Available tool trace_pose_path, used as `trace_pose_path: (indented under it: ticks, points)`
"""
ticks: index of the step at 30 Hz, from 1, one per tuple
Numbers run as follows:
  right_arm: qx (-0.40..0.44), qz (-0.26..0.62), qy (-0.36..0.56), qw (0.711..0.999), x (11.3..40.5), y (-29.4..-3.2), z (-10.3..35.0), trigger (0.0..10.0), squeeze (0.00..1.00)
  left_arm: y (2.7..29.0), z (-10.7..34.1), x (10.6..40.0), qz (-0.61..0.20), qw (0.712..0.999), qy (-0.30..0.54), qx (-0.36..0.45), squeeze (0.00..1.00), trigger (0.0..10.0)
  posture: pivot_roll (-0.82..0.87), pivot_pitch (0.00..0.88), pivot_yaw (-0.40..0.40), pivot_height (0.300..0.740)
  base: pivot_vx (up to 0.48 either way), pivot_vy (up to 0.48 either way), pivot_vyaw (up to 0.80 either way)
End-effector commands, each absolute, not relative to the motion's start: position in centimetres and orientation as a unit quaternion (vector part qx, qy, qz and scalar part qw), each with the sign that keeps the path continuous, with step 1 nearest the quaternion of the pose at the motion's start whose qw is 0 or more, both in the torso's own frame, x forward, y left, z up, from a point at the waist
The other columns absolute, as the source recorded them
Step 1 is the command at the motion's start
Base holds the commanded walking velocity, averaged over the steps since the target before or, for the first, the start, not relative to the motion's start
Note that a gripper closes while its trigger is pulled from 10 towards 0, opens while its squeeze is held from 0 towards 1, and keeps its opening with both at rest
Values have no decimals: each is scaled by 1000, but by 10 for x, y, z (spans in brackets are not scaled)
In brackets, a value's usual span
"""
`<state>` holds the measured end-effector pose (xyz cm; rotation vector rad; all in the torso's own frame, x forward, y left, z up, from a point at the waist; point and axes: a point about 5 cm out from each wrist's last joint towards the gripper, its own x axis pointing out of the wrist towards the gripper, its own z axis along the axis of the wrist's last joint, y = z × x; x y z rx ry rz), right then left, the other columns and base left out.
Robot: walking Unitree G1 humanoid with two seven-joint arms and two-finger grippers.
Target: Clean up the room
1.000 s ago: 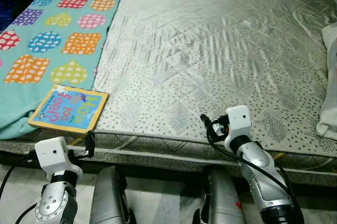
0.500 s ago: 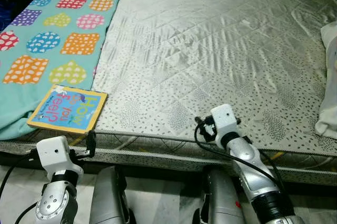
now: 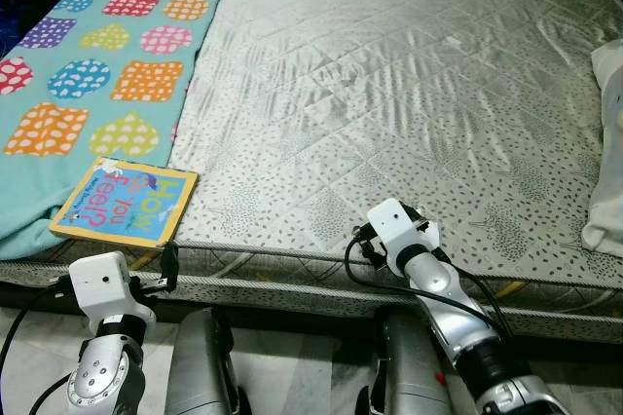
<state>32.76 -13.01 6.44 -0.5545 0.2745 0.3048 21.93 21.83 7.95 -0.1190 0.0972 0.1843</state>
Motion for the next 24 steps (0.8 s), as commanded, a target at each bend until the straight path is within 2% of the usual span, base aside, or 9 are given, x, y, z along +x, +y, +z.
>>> trace_pose_path:
  ticks: [1, 5, 7, 8, 9, 10, 12, 13, 24]
  points:
    - [-282, 142, 140, 938, 329, -136, 62, 10000, 0, 220, 78, 218, 99, 992, 53, -56, 0, 10000, -10, 149, -33, 530, 0, 0, 0]
    - [-286, 139, 147, 936, 330, -142, 59, 9451, 0, 220, 78, 218, 100, 992, 53, -56, 0, 10000, -11, 148, -35, 530, 0, 0, 0]
    - [-292, 133, 153, 935, 331, -147, 56, 4706, 0, 220, 78, 218, 101, 992, 53, -57, 0, 10000, -10, 148, -35, 530, 0, 0, 0]
    - [-297, 130, 154, 934, 331, -150, 56, 4941, 0, 220, 78, 218, 100, 992, 53, -57, 0, 10000, -12, 148, -34, 530, 0, 0, 0]
    - [-297, 127, 157, 933, 331, -152, 55, 6980, 0, 220, 78, 219, 101, 992, 53, -57, 0, 10000, -12, 148, -34, 530, 0, 0, 0]
    - [-296, 126, 158, 934, 332, -153, 55, 7020, 0, 220, 78, 219, 101, 992, 53, -57, 0, 10000, -12, 147, -34, 530, 0, 0, 0]
    - [-296, 125, 161, 933, 331, -155, 53, 3765, 0, 220, 78, 219, 100, 992, 53, -57, 0, 10000, -11, 147, -33, 530, 0, 0, 0]
    - [-296, 125, 162, 933, 331, -156, 53, 0, 0, 220, 78, 219, 100, 992, 53, -57, 0, 10000, -11, 148, -34, 530, 0, 0, 0]
    - [-279, 111, 163, 940, 333, -164, 51, 0, 0, 220, 78, 221, 101, 992, 52, -57, 0, 10000, -14, 142, -33, 530, 0, 0, 0]
